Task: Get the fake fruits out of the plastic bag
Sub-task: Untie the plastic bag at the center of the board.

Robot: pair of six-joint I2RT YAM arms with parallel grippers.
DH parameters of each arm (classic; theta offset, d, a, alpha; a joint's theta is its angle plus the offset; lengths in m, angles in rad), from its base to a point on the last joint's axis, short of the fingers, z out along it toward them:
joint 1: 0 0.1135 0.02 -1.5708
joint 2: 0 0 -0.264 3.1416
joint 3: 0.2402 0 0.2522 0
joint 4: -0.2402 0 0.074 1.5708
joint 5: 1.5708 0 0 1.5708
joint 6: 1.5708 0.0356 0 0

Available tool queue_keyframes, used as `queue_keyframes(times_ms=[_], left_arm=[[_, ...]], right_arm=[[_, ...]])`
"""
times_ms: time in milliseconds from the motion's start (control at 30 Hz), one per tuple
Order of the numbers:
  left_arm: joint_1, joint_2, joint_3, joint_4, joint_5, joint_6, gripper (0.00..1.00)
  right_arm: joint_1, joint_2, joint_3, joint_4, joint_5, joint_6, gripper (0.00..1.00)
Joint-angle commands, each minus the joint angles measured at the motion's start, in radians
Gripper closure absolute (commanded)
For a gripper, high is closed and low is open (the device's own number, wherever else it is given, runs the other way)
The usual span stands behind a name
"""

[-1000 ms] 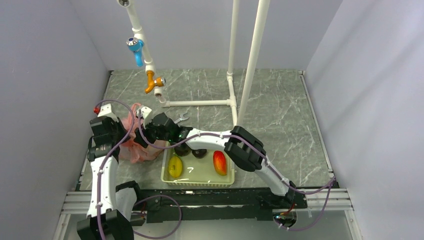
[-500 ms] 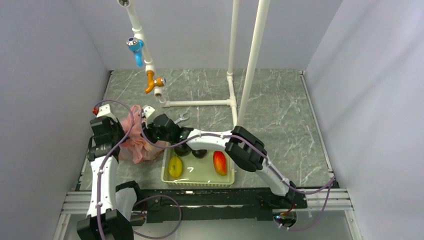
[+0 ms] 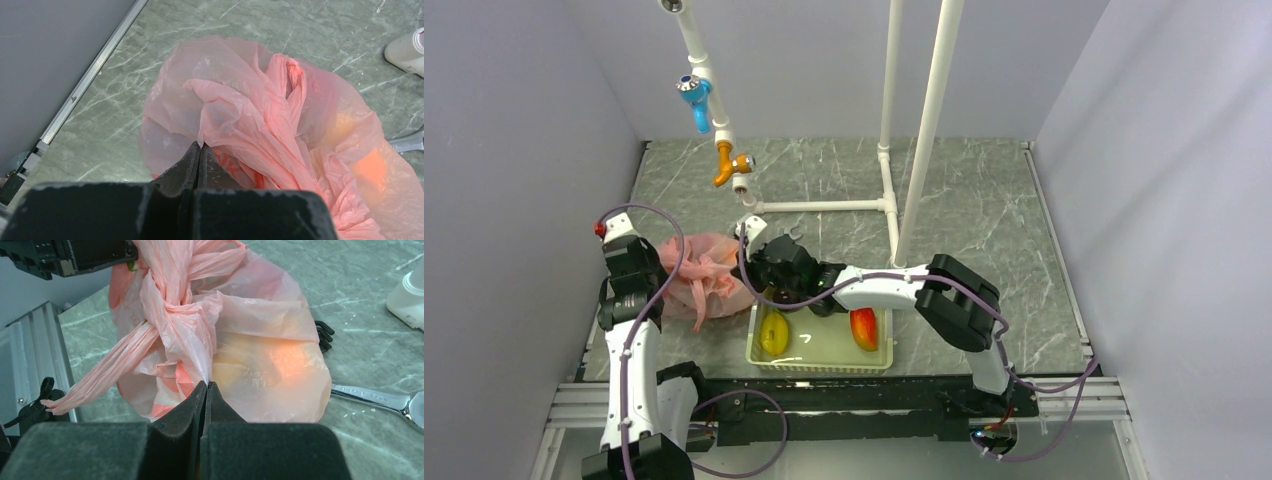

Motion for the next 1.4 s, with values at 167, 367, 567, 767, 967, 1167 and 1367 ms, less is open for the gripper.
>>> queue_keyframes(times_ms=[167,367,567,767,967,1167,1367], left_arm=[[0.003,-0.029,0.024,0.010,0.035,0.013,1.00],[0.003,-0.024,0.028,0.010,0.064,0.019,1.00],[0.003,-0.018,0.033,0.007,0.068,0.023,1.00],[0.003,-0.022,0.034,0.007,0.062,0.023,1.00],[0.003,-0.014,0.036,0.009,0.070,0.022,1.00],[0.003,-0.013,0.036,0.010,0.072,0.021,1.00],[0.003,-0.017,0.033,0.010,0.027,-0.003,1.00]], right_arm=[[0.005,-0.009,0.116,-0.068,0.004,-0.064,0.69],[0.022,0.053,0.273,-0.182,-0.002,-0.128,0.42],[0.030,0.127,0.382,-0.213,-0.053,-0.152,0.15],[0.032,0.201,0.464,-0.251,-0.067,-0.145,0.14],[0.032,0.263,0.525,-0.271,-0.045,-0.134,0.14],[0.032,0.293,0.588,-0.313,-0.012,-0.102,0.22],[0.031,0.236,0.524,-0.282,0.052,-0.093,0.64]])
